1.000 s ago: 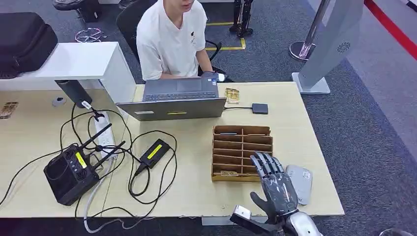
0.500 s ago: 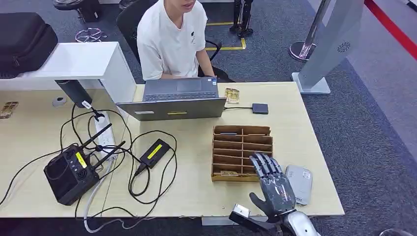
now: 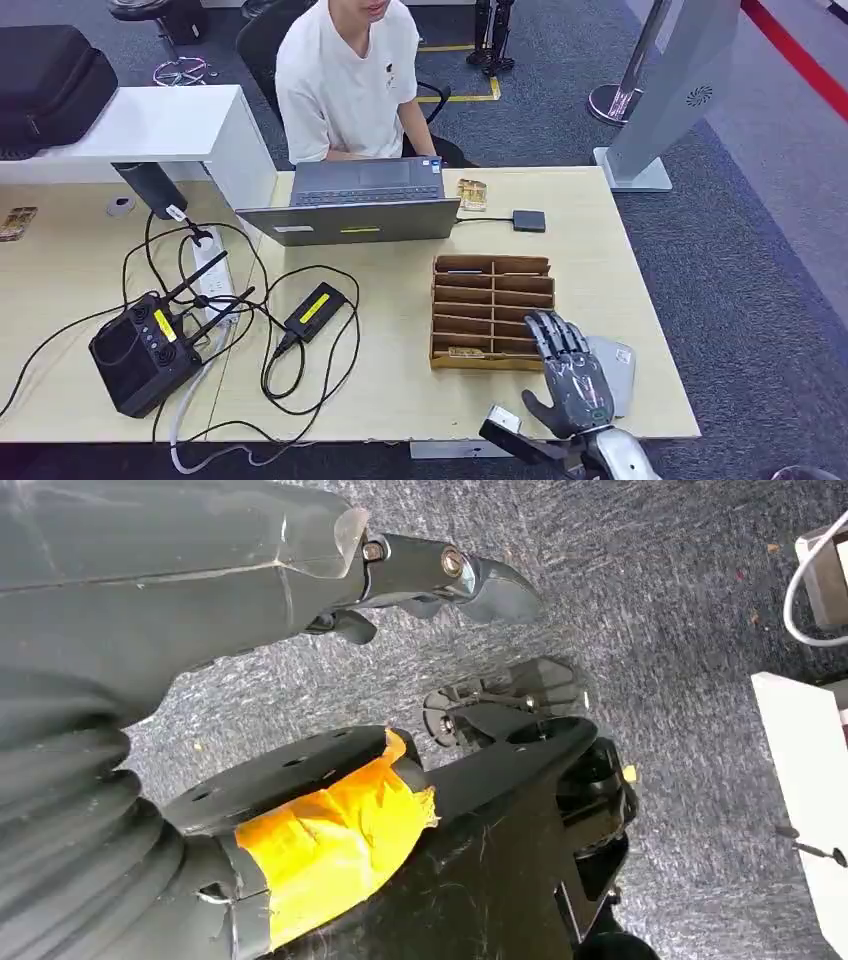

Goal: Pass the card to the sensor for recognition and then transmit it.

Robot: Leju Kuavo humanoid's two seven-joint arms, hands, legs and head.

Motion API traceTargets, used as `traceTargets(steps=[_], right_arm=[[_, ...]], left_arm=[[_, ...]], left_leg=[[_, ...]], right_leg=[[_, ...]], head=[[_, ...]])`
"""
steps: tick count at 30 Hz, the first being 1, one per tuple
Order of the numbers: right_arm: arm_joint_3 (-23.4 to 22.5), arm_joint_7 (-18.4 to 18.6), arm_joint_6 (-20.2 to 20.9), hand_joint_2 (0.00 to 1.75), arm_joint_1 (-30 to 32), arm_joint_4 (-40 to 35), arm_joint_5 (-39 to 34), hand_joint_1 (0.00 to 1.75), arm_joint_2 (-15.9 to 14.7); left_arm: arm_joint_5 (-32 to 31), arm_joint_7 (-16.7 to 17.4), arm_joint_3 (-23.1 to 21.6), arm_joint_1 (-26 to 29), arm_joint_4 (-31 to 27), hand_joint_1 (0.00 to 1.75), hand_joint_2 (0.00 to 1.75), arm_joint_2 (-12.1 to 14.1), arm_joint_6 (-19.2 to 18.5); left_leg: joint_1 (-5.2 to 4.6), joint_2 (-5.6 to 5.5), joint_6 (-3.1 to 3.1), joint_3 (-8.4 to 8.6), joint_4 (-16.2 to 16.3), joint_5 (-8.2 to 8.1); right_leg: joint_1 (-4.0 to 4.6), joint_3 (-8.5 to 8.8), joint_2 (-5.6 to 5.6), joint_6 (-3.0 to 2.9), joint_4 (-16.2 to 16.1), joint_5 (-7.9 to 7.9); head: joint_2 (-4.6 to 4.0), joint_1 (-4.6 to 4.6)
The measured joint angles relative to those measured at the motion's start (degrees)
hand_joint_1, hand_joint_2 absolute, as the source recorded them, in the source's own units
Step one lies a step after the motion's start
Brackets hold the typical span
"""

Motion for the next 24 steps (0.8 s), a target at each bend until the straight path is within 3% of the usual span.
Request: traceTargets(steps=[12, 13, 14, 15, 24], right_arm=[[-0.96, -1.55, 0.13, 1.75, -1.55, 1.42, -0.20, 0.00, 2.08], [-0.96, -1.60, 0.13, 1.75, -1.73, 1.57, -0.22, 0.21, 2.34], [-0.98, -1.68, 0.13, 1.75, -1.87, 1.70, -0.24, 1.68, 2.42], [-0.98, -1.77, 0.13, 1.75, -1.99, 1.79, -0.24, 1.75, 2.58], [-1.09, -2.45, 0.00, 1.75, -2.06, 2.58, -0.90, 1.75, 3.17]], left_arm=[[-0.81, 0.00, 0.00, 0.00, 0.00, 0.00, 1.75, 0.00, -0.07], [-0.81, 0.00, 0.00, 0.00, 0.00, 0.00, 1.75, 0.00, -0.07], [-0.81, 0.00, 0.00, 0.00, 0.00, 0.00, 1.75, 0.00, -0.07], [-0.83, 0.00, 0.00, 0.00, 0.00, 0.00, 1.75, 0.00, -0.07], [-0.87, 0.00, 0.00, 0.00, 0.00, 0.00, 1.75, -0.02, -0.07]], left_leg=[[0.00, 0.00, 0.00, 0.00, 0.00, 0.01], [0.00, 0.00, 0.00, 0.00, 0.00, 0.01], [0.00, 0.00, -0.01, 0.00, 0.00, 0.01], [0.00, 0.00, -0.01, 0.00, 0.00, 0.01], [0.00, 0.00, 0.00, 0.00, 0.00, 0.00]], right_leg=[[0.00, 0.00, 0.00, 0.00, 0.01, 0.00], [0.00, 0.00, 0.00, 0.00, 0.01, 0.00], [0.00, 0.00, 0.00, 0.00, 0.01, 0.00], [0.00, 0.00, 0.00, 0.00, 0.01, 0.00], [0.00, 0.00, 0.00, 0.00, 0.00, 0.00]], head=[[0.00, -0.02], [0.00, -0.02], [0.00, 0.00], [0.00, 0.00], [0.00, -0.02]])
